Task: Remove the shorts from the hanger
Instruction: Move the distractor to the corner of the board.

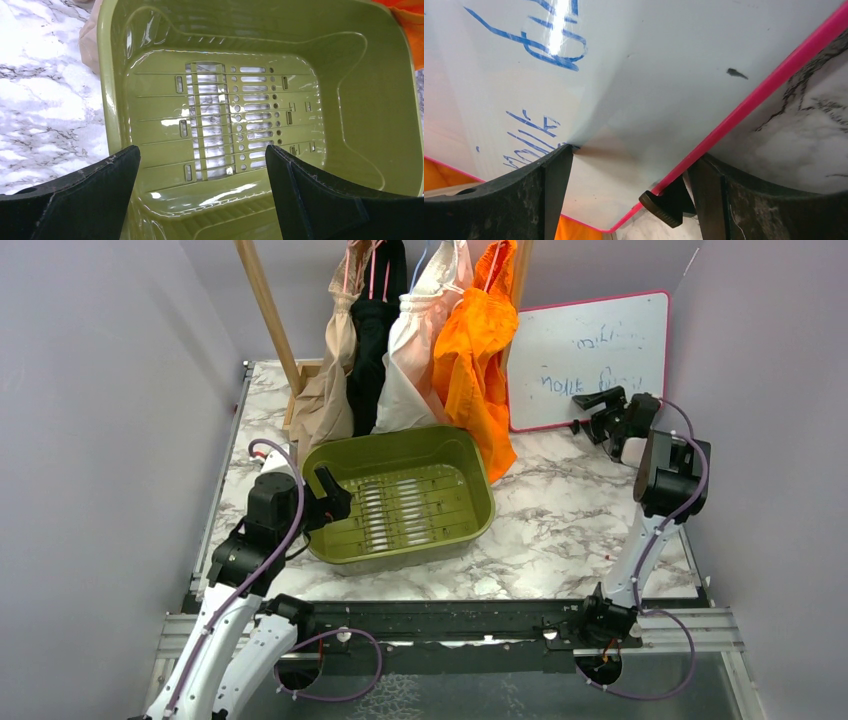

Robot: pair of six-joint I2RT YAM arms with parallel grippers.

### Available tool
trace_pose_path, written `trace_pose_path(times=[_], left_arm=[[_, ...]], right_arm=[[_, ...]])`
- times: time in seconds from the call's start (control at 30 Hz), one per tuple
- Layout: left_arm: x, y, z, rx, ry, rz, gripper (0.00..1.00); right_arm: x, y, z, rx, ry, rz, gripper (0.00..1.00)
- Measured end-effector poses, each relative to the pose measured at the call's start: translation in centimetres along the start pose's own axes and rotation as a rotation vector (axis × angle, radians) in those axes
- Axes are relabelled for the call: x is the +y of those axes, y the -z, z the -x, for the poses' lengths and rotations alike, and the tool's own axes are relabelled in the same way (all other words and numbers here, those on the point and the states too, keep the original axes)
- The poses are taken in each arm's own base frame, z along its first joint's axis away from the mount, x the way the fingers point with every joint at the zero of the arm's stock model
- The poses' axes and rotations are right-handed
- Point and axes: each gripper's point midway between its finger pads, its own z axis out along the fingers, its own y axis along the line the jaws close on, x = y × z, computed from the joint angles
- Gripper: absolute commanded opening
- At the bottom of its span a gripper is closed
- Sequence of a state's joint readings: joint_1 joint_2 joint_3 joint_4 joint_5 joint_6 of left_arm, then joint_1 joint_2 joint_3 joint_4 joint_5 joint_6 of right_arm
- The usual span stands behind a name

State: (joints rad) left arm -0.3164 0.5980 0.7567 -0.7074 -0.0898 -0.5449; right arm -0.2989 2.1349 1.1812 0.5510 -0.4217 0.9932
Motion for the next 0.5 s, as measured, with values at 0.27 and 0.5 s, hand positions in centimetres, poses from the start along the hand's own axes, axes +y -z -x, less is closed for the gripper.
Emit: trace_pose_path(times=[0.27,0.5], left_arm=[[-0.1,0.9,0.6,-0.044,0.040,-0.009,0.99],[0.6,2.3,1.0,-0.098,0.058,0.004,0.99]], right_arm=[[-0.7,3.7,-2.0,0.007,0.039,-0.143,0.93],[3.1,9.4,-0.9,-0.033,0.160,-0.172,0.95]])
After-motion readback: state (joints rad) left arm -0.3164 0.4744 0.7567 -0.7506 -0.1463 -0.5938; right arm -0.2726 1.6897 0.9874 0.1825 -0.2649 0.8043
